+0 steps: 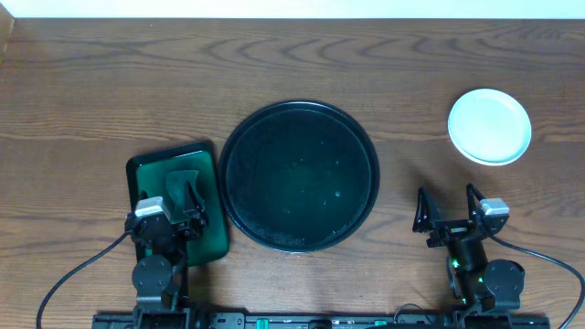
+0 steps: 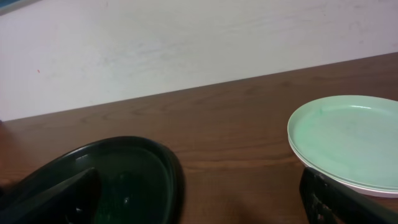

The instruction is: Clean dirty plates on tray and stack at the side

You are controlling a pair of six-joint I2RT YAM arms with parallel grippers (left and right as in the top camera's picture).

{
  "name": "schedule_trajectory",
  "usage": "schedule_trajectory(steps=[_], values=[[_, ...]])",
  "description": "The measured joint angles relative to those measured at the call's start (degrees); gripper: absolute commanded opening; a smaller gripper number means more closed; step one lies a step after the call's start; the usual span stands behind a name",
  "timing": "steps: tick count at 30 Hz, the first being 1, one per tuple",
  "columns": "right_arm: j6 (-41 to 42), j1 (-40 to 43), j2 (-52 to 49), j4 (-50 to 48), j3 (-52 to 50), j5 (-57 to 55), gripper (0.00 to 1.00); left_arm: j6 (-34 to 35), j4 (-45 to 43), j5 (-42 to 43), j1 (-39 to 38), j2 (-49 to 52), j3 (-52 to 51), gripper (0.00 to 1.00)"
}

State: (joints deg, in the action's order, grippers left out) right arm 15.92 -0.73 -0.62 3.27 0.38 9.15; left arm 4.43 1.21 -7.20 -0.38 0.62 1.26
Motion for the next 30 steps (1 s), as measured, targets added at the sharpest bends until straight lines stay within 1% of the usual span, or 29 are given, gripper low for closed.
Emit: schedule_trajectory(steps=[30], values=[[0.0,0.0,0.0,0.0,0.02,0.0,0.99,-0.22,0.13,0.85,0.0,0.0,0.07,0.83]])
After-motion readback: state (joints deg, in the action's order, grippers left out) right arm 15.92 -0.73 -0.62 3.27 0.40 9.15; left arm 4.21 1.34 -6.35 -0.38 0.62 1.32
